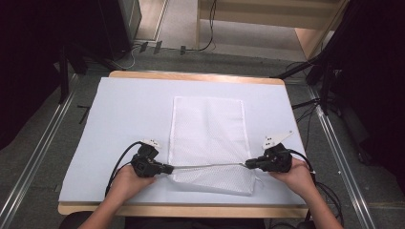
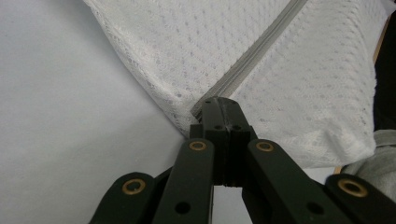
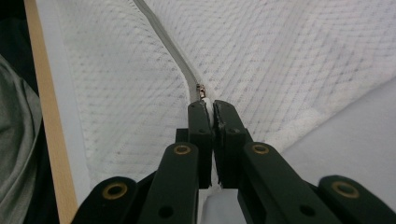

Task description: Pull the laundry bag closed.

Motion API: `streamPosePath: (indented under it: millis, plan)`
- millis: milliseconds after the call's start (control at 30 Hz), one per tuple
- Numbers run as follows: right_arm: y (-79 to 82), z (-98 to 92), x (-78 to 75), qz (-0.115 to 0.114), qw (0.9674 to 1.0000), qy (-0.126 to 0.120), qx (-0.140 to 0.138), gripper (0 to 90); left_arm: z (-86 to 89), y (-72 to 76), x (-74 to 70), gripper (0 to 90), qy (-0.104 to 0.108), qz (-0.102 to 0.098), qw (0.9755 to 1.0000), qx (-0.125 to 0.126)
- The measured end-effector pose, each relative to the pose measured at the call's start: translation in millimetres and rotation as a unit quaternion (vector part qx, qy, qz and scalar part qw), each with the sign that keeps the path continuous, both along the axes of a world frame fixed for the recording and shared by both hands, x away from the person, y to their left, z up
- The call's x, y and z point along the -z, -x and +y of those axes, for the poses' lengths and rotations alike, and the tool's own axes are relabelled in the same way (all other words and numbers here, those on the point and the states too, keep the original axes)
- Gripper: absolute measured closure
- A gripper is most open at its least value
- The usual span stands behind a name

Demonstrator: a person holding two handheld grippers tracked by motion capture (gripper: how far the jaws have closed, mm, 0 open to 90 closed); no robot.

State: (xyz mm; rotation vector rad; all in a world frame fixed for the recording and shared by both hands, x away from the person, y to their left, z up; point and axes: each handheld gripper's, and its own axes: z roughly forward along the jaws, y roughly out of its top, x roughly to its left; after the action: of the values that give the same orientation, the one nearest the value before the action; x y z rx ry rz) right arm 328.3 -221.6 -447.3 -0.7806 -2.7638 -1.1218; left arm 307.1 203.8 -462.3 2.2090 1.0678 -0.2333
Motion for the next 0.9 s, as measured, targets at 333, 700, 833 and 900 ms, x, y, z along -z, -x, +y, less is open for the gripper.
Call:
streamPosePath:
  millis: [333, 700, 833, 900]
  plan:
    - [1.8, -4.6, 0.8, -0.001, 1.0, 0.003, -0.003, 89.2, -0.1, 0.1, 0.0, 90.0, 0.0, -0.001, 1.0, 0.0]
    - [2.5, -31.6, 4.4, 0.005, 0.999, 0.021, 0.038, 90.0, -0.1, 0.0, 0.1, 90.0, 0.0, 0.001, 1.0, -0.001]
    - [4.1, -40.1, -0.5, -0.005, 0.9987, -0.007, 0.051, 90.0, 0.2, -1.4, 0.2, 90.0, 0.002, 0.006, 1.0, 0.001]
    - [4.3, -35.4, -2.2, -0.01, 0.9987, -0.011, 0.048, 90.0, -0.1, -1.4, -0.1, 90.0, 0.001, 0.005, 1.0, 0.001]
